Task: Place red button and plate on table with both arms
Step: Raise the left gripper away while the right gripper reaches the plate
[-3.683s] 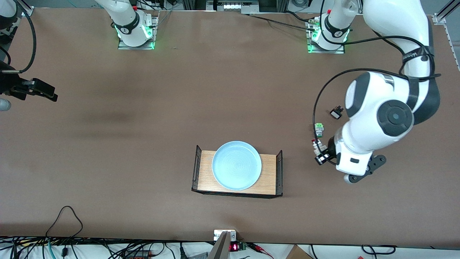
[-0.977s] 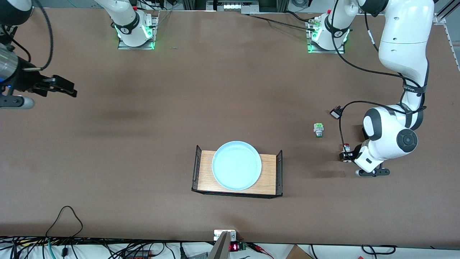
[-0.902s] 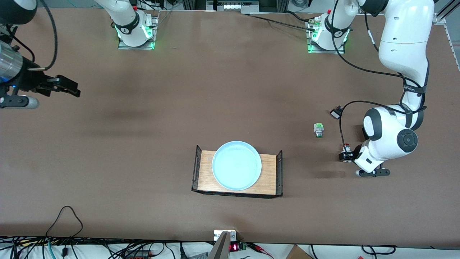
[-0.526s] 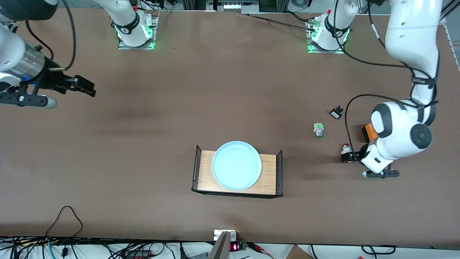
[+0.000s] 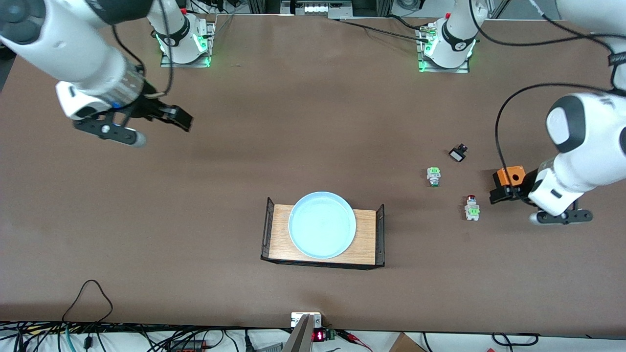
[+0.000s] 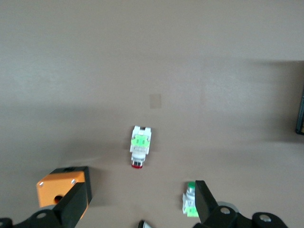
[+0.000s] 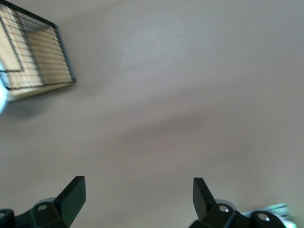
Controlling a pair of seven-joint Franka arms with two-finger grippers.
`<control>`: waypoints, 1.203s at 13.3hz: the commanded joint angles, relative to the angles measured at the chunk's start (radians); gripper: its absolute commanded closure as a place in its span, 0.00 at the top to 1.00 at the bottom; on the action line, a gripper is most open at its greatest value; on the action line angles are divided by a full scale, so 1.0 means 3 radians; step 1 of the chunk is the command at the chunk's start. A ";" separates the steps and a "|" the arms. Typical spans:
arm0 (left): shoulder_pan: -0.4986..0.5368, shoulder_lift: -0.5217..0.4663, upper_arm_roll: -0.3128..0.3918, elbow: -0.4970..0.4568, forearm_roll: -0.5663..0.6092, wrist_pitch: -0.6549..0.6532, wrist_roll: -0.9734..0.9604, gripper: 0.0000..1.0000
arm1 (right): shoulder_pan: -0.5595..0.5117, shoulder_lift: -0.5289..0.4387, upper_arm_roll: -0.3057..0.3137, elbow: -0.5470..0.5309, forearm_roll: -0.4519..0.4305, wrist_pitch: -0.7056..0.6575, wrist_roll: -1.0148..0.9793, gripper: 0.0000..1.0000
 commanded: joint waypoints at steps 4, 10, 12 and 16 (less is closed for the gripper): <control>-0.0002 -0.0574 -0.0029 -0.0044 0.0376 -0.0555 -0.0091 1.00 | 0.0469 0.0630 -0.0034 0.0574 0.0051 0.0455 0.1055 1.00; 0.0044 -0.0866 -0.0111 -0.0033 0.0407 -0.0822 -0.0035 1.00 | 0.0761 0.1136 -0.0034 0.0789 0.0051 0.1238 0.1822 1.00; 0.0050 -0.0984 -0.0121 -0.0033 0.0407 -0.0924 -0.0035 1.00 | 0.0812 0.1259 -0.0029 0.0830 0.0056 0.1437 0.2037 1.00; 0.0456 -0.1091 -0.0557 -0.0033 0.0443 -0.1118 -0.0035 1.00 | 0.0828 0.1443 -0.0034 0.0856 0.0061 0.1678 0.2263 1.00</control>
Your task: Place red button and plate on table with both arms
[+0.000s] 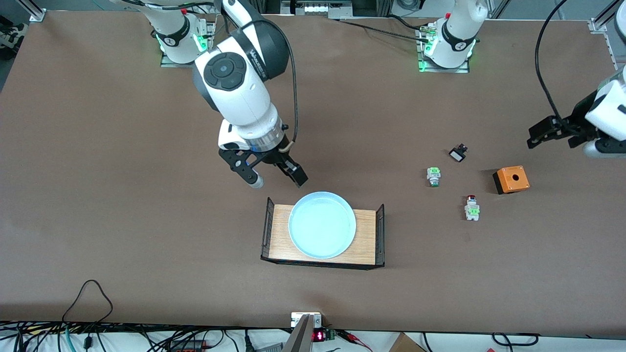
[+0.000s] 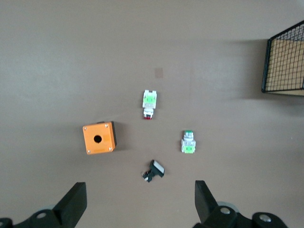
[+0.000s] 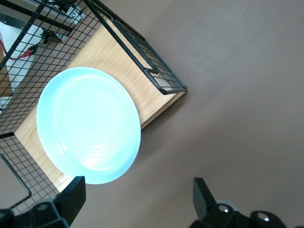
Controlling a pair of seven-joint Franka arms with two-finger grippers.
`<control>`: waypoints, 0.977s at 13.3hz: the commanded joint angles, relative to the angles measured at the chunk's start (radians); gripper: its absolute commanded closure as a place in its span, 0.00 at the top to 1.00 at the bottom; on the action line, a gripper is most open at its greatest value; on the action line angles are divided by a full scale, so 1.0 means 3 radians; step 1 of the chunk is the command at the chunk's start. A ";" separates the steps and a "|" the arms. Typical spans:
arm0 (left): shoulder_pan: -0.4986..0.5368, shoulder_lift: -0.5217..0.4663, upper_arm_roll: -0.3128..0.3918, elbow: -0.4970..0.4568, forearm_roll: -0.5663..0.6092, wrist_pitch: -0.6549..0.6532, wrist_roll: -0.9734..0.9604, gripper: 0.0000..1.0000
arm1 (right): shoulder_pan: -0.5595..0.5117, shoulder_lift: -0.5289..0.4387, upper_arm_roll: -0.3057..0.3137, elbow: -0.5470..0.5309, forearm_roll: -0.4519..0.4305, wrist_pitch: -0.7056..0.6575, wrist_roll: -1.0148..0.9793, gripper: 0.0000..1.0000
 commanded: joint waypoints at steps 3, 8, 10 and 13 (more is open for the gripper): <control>0.0674 -0.0151 -0.0813 -0.0036 0.0239 -0.0116 -0.0009 1.00 | 0.0023 0.0260 -0.0035 0.0129 0.0043 0.0095 0.0107 1.00; 0.0664 -0.0171 -0.0737 -0.0006 0.0147 -0.0182 -0.0004 1.00 | 0.0023 0.0439 -0.0035 0.0129 0.0043 0.0392 0.0183 1.00; 0.0690 -0.0161 -0.0737 0.0040 0.0121 -0.0213 -0.0030 1.00 | 0.0023 0.0510 -0.0035 0.0129 0.0043 0.0489 0.0184 1.00; 0.0593 -0.0161 -0.0543 0.0132 0.0039 -0.0433 0.0011 1.00 | 0.0018 0.0577 -0.0035 0.0124 0.0048 0.0653 0.0189 1.00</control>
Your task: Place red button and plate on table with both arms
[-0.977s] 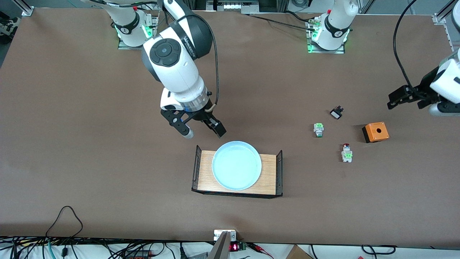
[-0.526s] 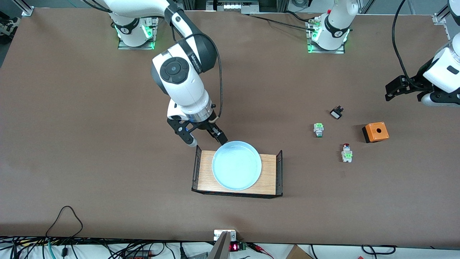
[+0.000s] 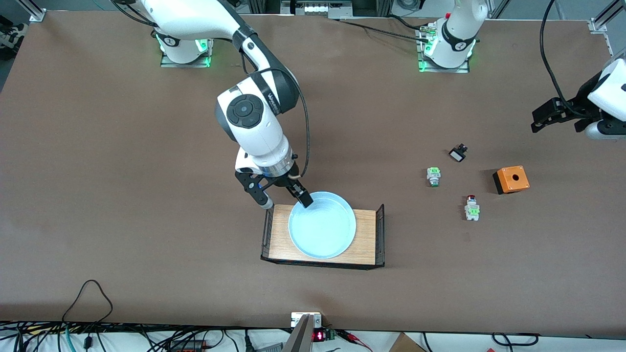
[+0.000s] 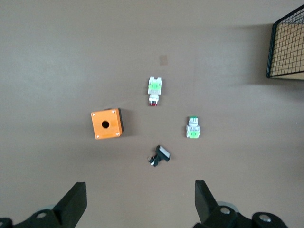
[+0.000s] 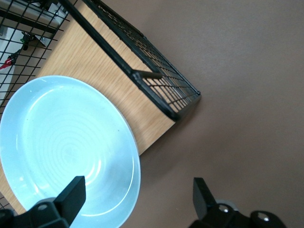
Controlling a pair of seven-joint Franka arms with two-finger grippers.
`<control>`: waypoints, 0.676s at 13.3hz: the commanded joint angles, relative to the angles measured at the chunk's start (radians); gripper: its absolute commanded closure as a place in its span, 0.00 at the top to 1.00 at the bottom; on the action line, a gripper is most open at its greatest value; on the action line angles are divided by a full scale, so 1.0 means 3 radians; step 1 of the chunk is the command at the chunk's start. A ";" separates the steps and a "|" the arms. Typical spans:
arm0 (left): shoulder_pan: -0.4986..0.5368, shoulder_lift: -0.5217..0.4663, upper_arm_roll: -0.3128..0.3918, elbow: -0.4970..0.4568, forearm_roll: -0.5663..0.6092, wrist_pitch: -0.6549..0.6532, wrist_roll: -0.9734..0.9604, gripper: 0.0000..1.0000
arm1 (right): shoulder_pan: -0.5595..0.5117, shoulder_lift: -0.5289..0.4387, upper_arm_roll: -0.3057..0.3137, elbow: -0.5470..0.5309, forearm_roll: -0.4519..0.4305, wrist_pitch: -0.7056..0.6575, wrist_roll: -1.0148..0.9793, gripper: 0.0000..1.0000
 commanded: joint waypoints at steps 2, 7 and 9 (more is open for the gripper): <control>-0.0036 -0.0018 0.0106 0.0133 -0.0071 -0.0148 0.0029 1.00 | 0.0024 0.0107 -0.0037 0.0109 0.0127 0.0063 0.0073 1.00; -0.0025 0.0008 0.0101 0.0215 -0.0066 -0.0158 -0.0052 1.00 | 0.0019 0.0127 -0.0037 0.0104 0.0148 0.0063 0.0073 0.74; -0.0020 0.0008 0.0096 0.0215 -0.0071 -0.0224 -0.0047 1.00 | 0.0019 0.0132 -0.0037 0.0104 0.0148 0.0063 0.0073 0.69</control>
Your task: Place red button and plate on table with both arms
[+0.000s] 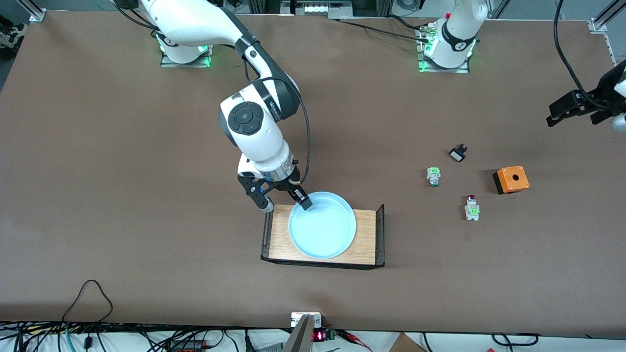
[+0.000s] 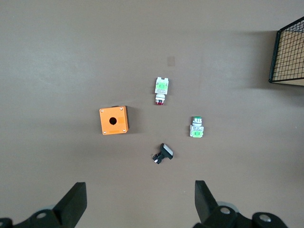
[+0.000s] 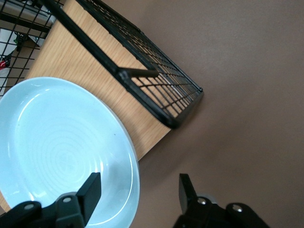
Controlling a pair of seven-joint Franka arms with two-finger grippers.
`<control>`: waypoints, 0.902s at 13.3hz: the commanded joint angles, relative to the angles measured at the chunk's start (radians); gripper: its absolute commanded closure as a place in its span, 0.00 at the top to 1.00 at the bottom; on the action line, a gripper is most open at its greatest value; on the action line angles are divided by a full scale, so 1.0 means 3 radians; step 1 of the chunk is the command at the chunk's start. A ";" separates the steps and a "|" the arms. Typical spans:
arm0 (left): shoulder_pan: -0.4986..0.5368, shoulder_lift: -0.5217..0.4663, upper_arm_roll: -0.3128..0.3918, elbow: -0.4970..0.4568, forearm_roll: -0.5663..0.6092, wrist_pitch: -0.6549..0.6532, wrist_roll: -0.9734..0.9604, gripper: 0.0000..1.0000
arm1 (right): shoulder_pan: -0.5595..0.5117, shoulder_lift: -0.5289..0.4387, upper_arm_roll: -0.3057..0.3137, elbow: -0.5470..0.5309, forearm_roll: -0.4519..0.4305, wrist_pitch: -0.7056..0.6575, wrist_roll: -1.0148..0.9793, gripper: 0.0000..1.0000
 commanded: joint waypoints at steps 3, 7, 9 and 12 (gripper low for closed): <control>-0.0017 0.0014 0.0019 0.0091 -0.0069 -0.0116 -0.0037 1.00 | 0.0019 0.0094 -0.0021 0.0102 0.0060 0.0013 0.0036 0.68; -0.0022 0.0055 0.0014 0.0204 -0.0064 -0.0131 -0.0048 1.00 | 0.0019 0.0094 -0.0021 0.0097 0.0065 0.0074 0.0072 0.53; -0.0022 0.0060 0.0008 0.0204 -0.0064 -0.0141 -0.0043 1.00 | 0.0009 0.0094 -0.0021 0.0102 0.0070 0.0069 0.0042 0.35; -0.0027 0.0050 0.0008 0.0199 -0.0064 -0.0146 -0.0048 1.00 | -0.0001 0.0094 -0.0016 0.0102 0.0070 0.0064 0.0036 0.18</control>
